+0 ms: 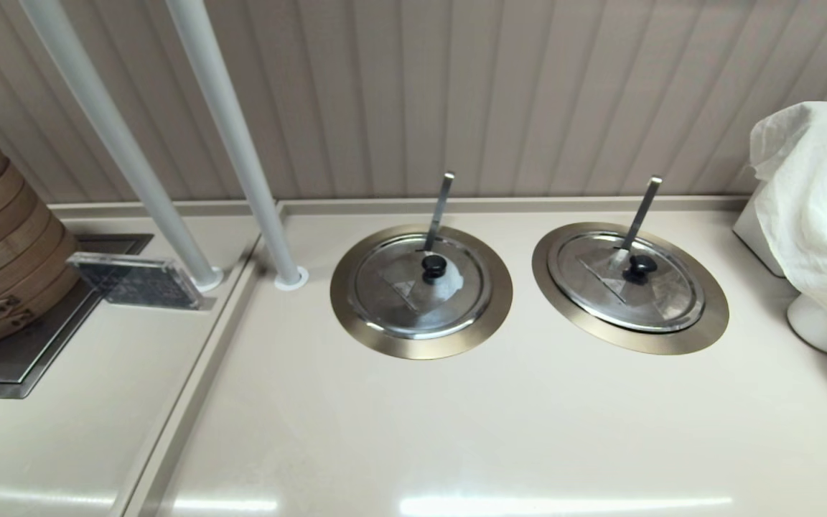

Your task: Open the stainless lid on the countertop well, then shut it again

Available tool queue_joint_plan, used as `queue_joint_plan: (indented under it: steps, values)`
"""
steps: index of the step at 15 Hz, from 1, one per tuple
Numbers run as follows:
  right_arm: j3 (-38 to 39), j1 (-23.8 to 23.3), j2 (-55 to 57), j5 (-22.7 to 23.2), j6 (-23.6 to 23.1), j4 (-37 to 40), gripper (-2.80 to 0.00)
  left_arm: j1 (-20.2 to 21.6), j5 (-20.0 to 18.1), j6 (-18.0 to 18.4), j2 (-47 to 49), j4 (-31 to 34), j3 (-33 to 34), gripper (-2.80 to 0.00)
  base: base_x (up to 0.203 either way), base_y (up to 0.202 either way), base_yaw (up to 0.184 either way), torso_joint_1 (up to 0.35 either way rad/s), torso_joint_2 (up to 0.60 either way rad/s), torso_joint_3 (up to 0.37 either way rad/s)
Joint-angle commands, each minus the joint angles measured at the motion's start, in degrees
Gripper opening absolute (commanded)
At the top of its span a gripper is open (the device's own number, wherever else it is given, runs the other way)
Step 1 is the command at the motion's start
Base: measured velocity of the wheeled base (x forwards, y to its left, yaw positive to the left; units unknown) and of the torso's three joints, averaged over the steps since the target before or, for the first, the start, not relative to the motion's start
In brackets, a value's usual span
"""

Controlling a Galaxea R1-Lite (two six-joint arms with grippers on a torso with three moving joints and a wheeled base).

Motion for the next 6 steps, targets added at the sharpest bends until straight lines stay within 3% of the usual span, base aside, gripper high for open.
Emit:
queue_joint_plan:
  steps: [1, 6]
  values:
    - [0.0, 0.0, 0.2, 0.0, 0.0, -0.1, -2.8, 0.0, 0.0, 0.0, 0.0, 0.0, 0.0, -2.8, 0.0, 0.0, 0.0, 0.0, 0.0, 0.0]
    - [0.0, 0.0, 0.2, 0.0, 0.5, 0.0, -2.8, 0.0, 0.0, 0.0, 0.0, 0.0, 0.0, -2.8, 0.0, 0.0, 0.0, 0.0, 0.0, 0.0]
